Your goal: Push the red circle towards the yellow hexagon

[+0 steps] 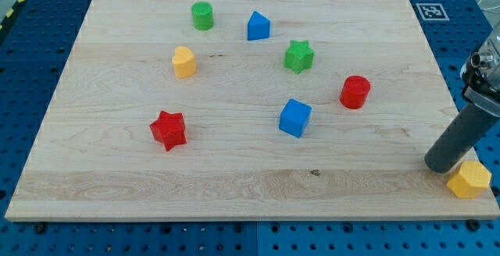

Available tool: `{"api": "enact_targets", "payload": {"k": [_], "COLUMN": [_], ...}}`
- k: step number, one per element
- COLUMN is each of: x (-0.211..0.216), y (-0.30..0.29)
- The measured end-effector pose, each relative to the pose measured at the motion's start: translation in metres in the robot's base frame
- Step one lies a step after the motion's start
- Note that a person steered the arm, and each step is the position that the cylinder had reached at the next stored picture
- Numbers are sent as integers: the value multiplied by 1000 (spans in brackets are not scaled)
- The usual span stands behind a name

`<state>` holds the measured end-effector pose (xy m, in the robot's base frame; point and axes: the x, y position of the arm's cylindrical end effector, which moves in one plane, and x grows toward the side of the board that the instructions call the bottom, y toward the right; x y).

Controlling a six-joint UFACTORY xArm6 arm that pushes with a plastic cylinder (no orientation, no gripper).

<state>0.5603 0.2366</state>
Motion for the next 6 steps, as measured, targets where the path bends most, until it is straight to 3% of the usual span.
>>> {"api": "enact_targets", "payload": {"k": [6], "x": [-39], "y": [-52]}}
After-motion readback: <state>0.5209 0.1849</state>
